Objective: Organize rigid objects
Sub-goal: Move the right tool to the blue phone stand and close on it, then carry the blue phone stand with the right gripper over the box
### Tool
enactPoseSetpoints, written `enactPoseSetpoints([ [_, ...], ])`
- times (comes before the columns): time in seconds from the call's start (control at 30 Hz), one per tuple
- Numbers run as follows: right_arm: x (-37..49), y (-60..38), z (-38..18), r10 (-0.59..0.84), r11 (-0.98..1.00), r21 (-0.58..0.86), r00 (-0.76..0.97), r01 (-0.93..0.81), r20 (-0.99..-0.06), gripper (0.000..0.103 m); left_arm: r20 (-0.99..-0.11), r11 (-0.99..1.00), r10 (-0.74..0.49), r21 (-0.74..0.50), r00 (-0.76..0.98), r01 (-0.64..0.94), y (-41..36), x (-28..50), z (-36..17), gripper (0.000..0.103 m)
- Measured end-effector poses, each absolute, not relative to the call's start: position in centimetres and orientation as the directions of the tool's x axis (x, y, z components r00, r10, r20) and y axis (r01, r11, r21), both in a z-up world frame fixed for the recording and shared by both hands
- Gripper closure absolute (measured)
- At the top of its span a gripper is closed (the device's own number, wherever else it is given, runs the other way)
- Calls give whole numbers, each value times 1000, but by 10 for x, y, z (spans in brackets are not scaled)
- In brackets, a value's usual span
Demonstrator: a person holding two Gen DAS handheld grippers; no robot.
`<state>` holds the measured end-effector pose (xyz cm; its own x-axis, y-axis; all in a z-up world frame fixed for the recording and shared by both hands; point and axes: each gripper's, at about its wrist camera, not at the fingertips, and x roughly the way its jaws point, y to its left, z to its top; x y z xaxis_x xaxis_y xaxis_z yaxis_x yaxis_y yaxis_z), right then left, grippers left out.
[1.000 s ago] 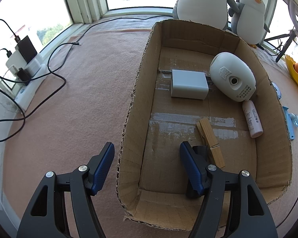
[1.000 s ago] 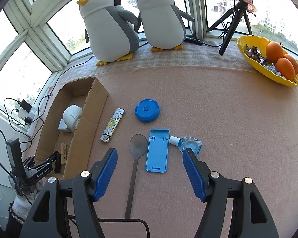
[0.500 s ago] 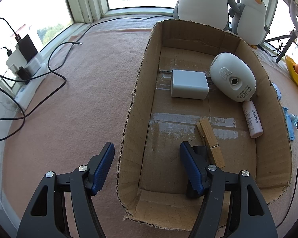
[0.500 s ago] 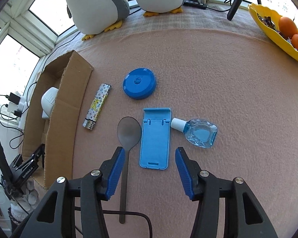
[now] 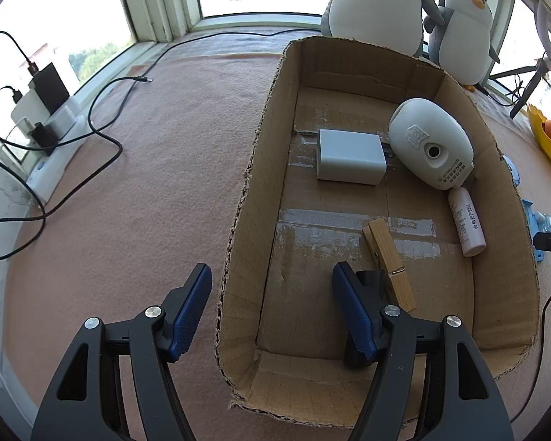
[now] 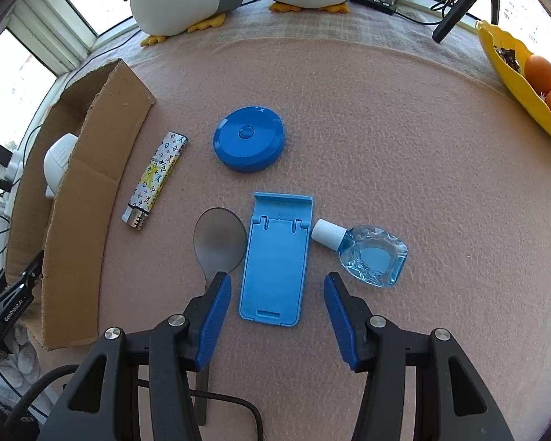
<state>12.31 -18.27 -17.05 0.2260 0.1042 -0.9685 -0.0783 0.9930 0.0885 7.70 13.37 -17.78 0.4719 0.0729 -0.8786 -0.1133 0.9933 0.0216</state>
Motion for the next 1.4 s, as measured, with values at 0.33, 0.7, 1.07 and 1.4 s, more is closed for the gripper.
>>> enactPoseSetpoints([
  [0.33,130,-170,-175,5,991,-26,230,-129,-973,59,-879,993,73,21,472,-114,134,77,-178,33],
  [0.7,133,-179,-170,19,993,-10,243,-119,-970,70,-879,993,72,21,472,-114,133,77,-178,33],
  [1.07,114,-186,-141,80,994,52,318,-95,-945,70,-878,993,72,20,472,-114,133,77,-178,33],
  [1.4,104,-131,-98,170,975,95,397,-201,-902,70,-878,993,72,20,473,-115,133,77,-178,32],
])
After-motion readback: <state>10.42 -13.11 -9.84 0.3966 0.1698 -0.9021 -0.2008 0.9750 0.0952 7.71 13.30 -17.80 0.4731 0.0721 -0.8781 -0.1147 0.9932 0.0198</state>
